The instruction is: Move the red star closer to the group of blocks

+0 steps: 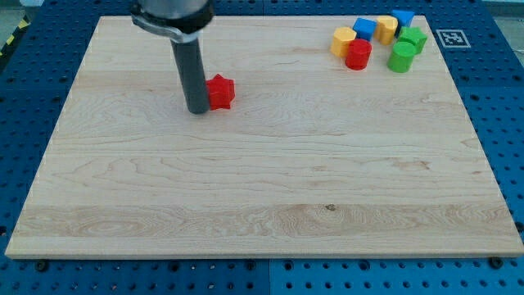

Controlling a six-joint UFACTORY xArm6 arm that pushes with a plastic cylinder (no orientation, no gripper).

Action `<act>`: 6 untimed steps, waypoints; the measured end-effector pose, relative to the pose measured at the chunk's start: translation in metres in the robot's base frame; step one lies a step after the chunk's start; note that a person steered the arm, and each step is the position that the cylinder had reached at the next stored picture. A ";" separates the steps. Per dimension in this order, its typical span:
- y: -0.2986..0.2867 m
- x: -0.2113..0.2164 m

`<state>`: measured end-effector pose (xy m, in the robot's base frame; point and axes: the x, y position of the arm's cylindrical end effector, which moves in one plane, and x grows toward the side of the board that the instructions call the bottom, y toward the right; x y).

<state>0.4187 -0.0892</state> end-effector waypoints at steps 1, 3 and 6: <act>0.027 0.000; 0.029 -0.016; 0.032 -0.103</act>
<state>0.3160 -0.0574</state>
